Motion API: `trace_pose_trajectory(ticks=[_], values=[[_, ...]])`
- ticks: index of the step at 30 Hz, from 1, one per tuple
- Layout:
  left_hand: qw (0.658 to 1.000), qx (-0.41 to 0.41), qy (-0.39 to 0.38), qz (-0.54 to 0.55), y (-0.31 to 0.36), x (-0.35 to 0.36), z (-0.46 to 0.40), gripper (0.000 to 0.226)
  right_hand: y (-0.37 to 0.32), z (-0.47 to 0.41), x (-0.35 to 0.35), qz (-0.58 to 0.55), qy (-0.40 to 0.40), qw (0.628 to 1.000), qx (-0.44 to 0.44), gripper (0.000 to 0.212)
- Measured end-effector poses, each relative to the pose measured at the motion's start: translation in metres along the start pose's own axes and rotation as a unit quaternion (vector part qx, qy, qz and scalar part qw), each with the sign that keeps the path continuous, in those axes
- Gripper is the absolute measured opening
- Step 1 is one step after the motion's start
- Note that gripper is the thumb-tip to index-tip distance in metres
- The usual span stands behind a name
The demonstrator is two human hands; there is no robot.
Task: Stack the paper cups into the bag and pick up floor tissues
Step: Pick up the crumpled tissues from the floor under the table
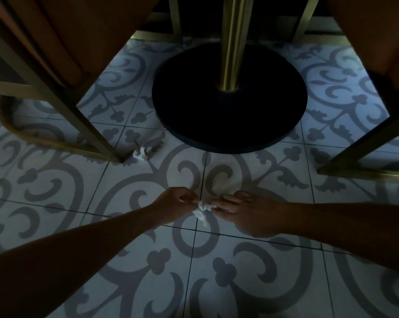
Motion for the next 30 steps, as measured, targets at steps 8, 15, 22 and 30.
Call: trace_pose_trajectory(ticks=[8,15,22,30], values=[[0.918,-0.165,-0.039,0.359,-0.01,0.012,0.007,0.038,0.005,0.016,-0.003,0.071,0.061,0.994,-0.051,0.066],[0.869,-0.241,-0.237,0.361,-0.008,0.053,0.021,0.061,-0.005,0.023,-0.006,0.121,0.09,0.979,-0.138,0.065],[0.853,-0.236,-0.344,0.315,0.001,0.067,0.034,0.058,-0.007,0.026,-0.001,0.112,0.083,0.981,-0.137,0.075],[0.878,-0.218,-0.296,0.306,0.001,0.062,0.024,0.051,0.013,0.046,0.013,0.087,0.022,0.992,-0.083,0.087]])
Point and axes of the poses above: each hand's wrist, its own z-axis away from the middle knuckle, its own x-axis out of the palm, y = z × x, the point moved 6 cm from there along -z, towards the middle knuckle, and after that the axes turned 7 degrees about z, right-handed, at the moved point
